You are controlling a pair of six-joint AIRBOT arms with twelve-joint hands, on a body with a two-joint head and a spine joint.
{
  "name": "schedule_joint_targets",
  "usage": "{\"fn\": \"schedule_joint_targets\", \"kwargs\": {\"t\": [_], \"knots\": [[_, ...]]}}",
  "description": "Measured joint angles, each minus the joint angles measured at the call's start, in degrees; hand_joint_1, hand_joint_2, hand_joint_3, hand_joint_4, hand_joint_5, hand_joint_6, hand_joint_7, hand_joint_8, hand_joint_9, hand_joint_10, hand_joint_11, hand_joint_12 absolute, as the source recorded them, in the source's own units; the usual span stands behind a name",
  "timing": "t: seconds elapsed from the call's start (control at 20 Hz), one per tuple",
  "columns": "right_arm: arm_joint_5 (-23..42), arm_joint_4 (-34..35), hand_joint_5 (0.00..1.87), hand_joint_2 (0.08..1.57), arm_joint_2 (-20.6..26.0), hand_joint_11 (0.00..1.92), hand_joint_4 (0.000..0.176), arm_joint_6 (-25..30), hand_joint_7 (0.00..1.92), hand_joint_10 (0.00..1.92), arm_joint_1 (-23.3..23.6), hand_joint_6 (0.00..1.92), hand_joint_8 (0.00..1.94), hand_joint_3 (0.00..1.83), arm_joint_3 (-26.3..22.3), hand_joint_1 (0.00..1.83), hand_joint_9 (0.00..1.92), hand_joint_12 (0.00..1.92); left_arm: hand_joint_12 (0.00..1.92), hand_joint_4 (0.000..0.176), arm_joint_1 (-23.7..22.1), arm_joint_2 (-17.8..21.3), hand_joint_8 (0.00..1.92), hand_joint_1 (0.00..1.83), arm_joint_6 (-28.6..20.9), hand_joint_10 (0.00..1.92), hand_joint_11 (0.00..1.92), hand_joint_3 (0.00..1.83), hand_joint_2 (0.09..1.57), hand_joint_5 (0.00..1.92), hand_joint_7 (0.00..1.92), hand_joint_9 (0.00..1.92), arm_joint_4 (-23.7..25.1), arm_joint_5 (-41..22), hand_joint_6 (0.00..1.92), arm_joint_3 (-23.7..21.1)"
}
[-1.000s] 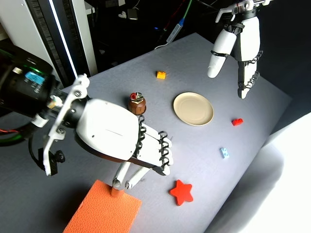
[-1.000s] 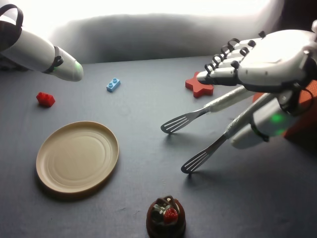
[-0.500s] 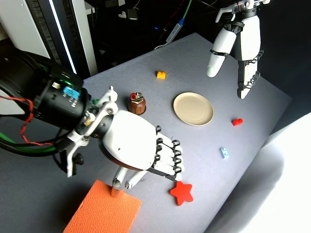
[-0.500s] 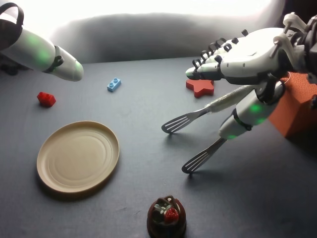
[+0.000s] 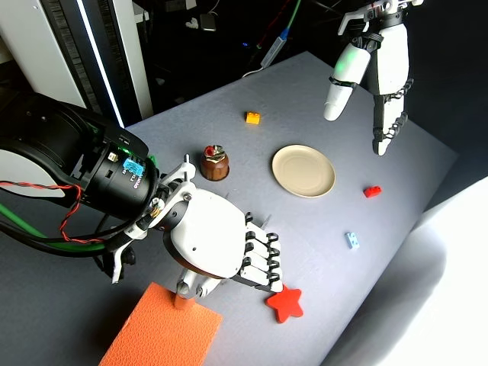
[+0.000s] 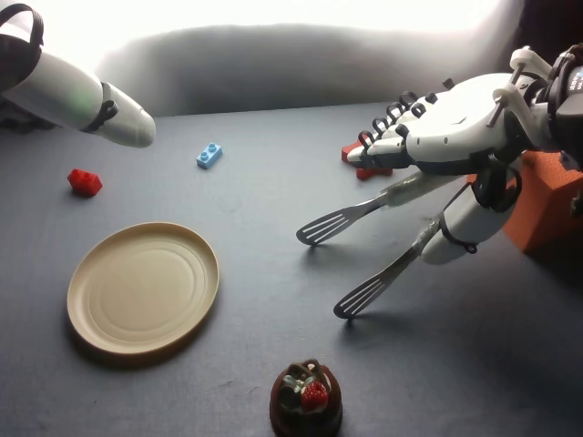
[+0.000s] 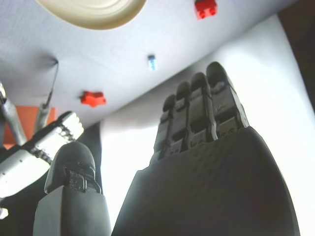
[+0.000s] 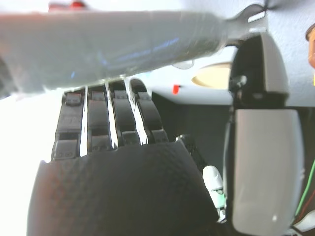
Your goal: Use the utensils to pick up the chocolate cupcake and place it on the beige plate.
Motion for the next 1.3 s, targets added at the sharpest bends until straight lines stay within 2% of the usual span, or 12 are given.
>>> {"fn": "schedule_joint_targets", "kwargs": {"t": [0.15, 0.3, 0.5, 0.6, 0.9, 1.05, 1.15, 1.3], "knots": [[0.4, 0.0, 0.0, 0.96, 0.0, 0.0, 0.0, -0.3, 0.0, 0.0, -0.7, 0.0, 0.0, 0.0, 0.0, 0.71, 0.0, 0.0, 0.18, 0.0, 0.0, 0.0, 0.0, 0.15, 0.0, 0.0, 0.0, 0.0, 1.12, 0.05, 0.08, 0.06, 0.0, 0.0, 0.0, 0.0], [0.3, 0.0, 0.0, 0.97, 0.0, 0.0, 0.0, -1.4, 0.0, 0.0, -1.5, 0.0, 0.0, 0.01, 0.0, 0.83, 0.0, 0.0, 0.25, 0.0, 0.0, 0.0, 0.0, 0.17, 0.0, 0.01, 0.0, 0.0, 1.11, 0.08, 0.11, 0.08, 0.0, 0.2, 0.0, 0.0], [0.5, 0.1, 0.0, 1.01, -0.3, 0.0, 0.0, -1.8, 0.0, 0.0, -2.2, 0.0, 0.0, 0.02, 0.4, 0.85, 0.0, 0.0, 0.13, 0.0, 0.0, 0.0, 0.0, 0.18, 0.1, 0.0, 0.0, 0.0, 1.12, 0.04, 0.06, 0.04, 0.0, 0.3, 0.0, 0.0], [0.8, 0.0, 0.0, 1.0, -1.0, 0.0, 0.0, -2.4, 0.0, 0.0, -2.8, 0.0, 0.0, 0.01, 1.1, 0.86, 0.0, 0.0, 0.21, 0.0, 0.0, 0.0, 0.0, 0.18, 0.1, 0.0, 0.0, 0.0, 1.11, 0.06, 0.09, 0.07, 0.0, 0.3, 0.0, -0.1], [1.9, 0.1, 0.0, 1.01, -1.9, 0.0, 0.0, -2.9, 0.0, 0.0, -4.0, 0.0, 0.0, 0.01, 2.4, 0.87, 0.0, 0.0, 0.18, 0.0, 0.0, 0.0, 0.0, 0.2, 0.2, 0.0, 0.0, 0.0, 1.1, 0.05, 0.08, 0.07, 0.0, 0.3, 0.0, -0.1], [2.4, 0.2, 0.0, 1.02, -2.2, 0.0, 0.0, -3.1, 0.0, 0.0, -4.3, 0.0, 0.0, 0.01, 2.6, 0.86, 0.0, 0.0, 0.13, 0.0, 0.0, 0.0, 0.0, 0.28, 0.2, 0.0, 0.0, 0.0, 1.08, 0.06, 0.09, 0.05, 0.0, 0.3, 0.0, -0.1], [2.4, 0.2, 0.0, 1.01, -2.3, 0.0, 0.0, -3.8, 0.0, 0.0, -4.2, 0.0, 0.0, 0.01, 2.8, 0.88, 0.0, 0.0, 0.24, 0.0, 0.0, 0.0, 0.0, 0.24, 0.2, 0.0, 0.0, 0.0, 1.08, 0.07, 0.11, 0.08, 0.0, 0.3, 0.0, -0.1], [2.5, 0.2, 0.0, 0.99, -2.3, 0.0, 0.0, -5.8, 0.0, 0.0, -4.2, 0.0, 0.0, 0.0, 2.8, 0.91, 0.0, 0.0, 0.16, 0.0, 0.0, 0.0, 0.0, 0.24, 0.2, 0.0, 0.0, 0.0, 1.09, 0.05, 0.08, 0.06, 0.0, 0.3, 0.0, -0.1]]}}
